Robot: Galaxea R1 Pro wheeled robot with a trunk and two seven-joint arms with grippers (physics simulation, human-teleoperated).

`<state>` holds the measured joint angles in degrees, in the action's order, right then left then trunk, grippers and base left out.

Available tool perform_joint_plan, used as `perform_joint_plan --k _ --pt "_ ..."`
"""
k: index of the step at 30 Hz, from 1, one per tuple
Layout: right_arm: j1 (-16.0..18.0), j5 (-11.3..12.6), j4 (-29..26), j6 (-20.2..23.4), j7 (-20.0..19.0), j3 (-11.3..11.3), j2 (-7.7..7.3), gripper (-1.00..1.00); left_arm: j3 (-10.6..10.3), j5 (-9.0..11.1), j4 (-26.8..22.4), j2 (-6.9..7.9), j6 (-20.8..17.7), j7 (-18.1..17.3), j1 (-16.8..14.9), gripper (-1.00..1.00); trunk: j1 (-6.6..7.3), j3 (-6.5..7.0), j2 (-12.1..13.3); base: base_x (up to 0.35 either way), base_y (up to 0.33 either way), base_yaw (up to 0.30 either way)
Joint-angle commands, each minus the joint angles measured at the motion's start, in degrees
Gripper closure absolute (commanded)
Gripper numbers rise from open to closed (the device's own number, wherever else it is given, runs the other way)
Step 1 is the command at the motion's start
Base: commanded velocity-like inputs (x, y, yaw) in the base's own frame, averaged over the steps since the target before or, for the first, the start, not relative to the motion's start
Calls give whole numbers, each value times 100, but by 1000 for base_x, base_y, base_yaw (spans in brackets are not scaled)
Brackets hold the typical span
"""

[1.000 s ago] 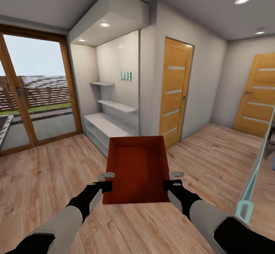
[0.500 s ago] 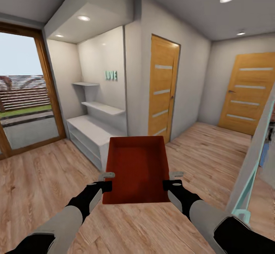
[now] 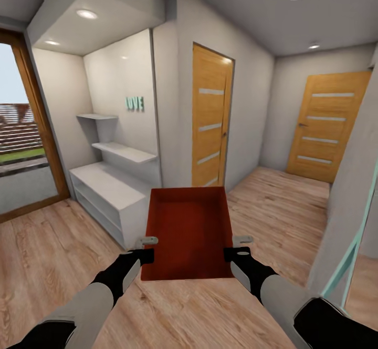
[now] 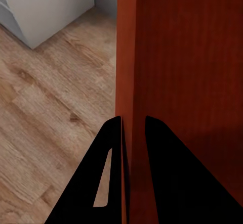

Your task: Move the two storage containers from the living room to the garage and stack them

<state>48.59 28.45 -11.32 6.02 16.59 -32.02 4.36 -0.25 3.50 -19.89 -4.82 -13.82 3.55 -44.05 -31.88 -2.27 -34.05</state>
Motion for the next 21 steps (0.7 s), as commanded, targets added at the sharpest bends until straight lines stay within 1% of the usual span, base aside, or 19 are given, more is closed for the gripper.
perform_joint_plan --k 1,14,17,21 --pt "1 196 -1 39 -138 -150 -3 100 33 -8 -43 -1 -16 58 -7 100 -6 -11 -10 324 0 -2" --pt "1 196 -1 35 -138 -152 -4 100 33 -8 -43 -1 -16 58 -7 100 -6 -11 -10 324 0 -5" --pt "1 195 -1 32 -135 -149 -3 100 33 -8 -42 -1 -16 58 -7 100 -6 -11 -10 324 0 -161" --pt "1 196 -1 33 -137 -147 -5 100 33 -8 -42 -1 -16 58 -7 100 -6 -11 -10 324 0 -240"
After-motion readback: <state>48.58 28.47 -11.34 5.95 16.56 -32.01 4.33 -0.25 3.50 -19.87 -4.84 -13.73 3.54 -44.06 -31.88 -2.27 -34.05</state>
